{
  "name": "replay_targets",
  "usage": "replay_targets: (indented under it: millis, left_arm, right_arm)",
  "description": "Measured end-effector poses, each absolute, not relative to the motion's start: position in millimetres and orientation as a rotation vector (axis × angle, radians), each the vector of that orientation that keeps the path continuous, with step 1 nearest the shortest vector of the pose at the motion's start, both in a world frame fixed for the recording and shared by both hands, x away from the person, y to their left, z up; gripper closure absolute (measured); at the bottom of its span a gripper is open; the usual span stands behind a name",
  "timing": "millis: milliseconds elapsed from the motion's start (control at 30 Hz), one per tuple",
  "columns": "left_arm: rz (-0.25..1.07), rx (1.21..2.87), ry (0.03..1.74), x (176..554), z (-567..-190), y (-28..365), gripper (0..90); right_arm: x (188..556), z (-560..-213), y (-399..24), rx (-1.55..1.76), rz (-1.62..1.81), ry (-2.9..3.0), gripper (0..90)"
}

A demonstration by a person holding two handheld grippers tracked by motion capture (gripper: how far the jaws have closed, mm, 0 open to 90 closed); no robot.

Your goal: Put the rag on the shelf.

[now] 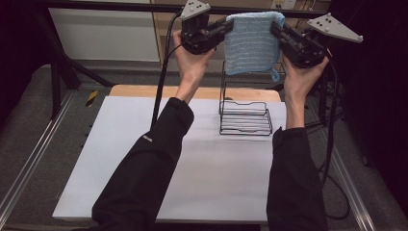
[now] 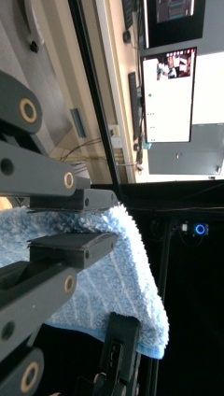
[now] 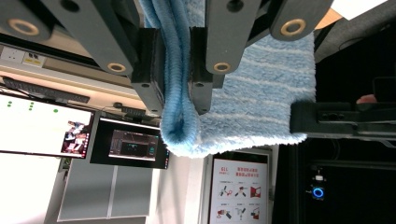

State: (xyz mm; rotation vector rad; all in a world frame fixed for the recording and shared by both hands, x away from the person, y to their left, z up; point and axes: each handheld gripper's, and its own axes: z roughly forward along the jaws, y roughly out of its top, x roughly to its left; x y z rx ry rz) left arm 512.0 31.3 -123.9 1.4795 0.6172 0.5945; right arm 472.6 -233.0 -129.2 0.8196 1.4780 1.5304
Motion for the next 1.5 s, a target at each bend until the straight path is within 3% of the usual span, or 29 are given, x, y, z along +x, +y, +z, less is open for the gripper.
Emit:
replay_targets:
  millis: [733,1500]
  left_arm:
    - [0.589,1.586,0.649,540.3,-160.4,19.1,78.9]
    - [0.514,1.703,0.551,526.0,-199.2,-6.5,78.6]
  right_arm:
    - [495.3,-174.0,-239.9,0.911,1.481,1.537,79.5]
    - [479.0,-225.2,-274.1,0.991,1.476,1.559,79.3]
